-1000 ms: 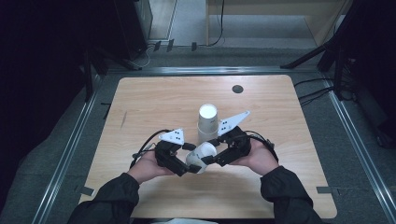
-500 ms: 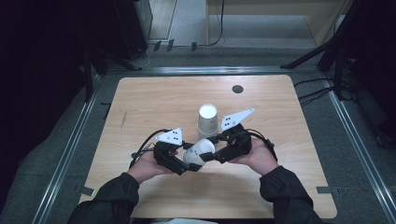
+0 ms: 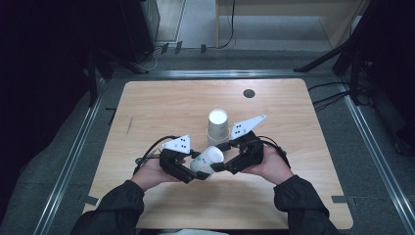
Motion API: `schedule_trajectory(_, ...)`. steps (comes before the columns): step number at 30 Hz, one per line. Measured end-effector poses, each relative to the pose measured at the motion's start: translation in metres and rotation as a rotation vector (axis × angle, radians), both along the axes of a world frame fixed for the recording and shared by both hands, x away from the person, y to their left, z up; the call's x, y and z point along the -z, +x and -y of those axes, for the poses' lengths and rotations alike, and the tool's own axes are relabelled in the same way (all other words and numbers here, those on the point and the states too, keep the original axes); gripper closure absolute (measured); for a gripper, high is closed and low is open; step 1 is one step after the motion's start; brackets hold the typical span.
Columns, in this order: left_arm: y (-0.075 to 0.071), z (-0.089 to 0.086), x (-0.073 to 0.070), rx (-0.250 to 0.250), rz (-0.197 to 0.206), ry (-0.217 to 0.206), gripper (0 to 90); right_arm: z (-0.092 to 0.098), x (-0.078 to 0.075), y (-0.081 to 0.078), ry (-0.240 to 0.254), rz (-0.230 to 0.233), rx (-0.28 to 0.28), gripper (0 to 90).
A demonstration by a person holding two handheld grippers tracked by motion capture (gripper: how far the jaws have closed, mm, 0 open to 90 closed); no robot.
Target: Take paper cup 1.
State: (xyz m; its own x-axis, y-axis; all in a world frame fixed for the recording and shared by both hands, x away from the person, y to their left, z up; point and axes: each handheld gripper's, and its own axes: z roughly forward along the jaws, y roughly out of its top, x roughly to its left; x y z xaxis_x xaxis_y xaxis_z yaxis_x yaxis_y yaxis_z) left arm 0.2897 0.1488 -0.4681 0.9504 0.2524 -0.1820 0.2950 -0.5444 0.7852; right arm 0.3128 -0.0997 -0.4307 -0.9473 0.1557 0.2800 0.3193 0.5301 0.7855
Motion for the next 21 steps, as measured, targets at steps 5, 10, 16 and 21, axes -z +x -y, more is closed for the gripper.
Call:
schedule_trajectory(5, 0.001, -0.005, -0.005, -0.005, -0.002, 0.030, 30.0, 0.003, 0.002, -0.004, -0.037, 0.047, 0.004, 25.9)
schedule_trajectory(10, 0.002, -0.005, -0.008, 0.027, 0.004, 0.093, 29.9, 0.004, 0.007, -0.009, -0.074, 0.102, 0.001, 25.9)
schedule_trajectory(16, 0.004, 0.001, -0.008, 0.065, 0.010, 0.158, 29.9, 0.010, 0.016, -0.018, -0.114, 0.106, 0.019, 25.9)
schedule_trajectory(21, 0.007, 0.005, -0.006, 0.086, 0.001, 0.200, 29.9, 0.017, 0.024, -0.027, -0.132, 0.102, 0.042, 25.9)
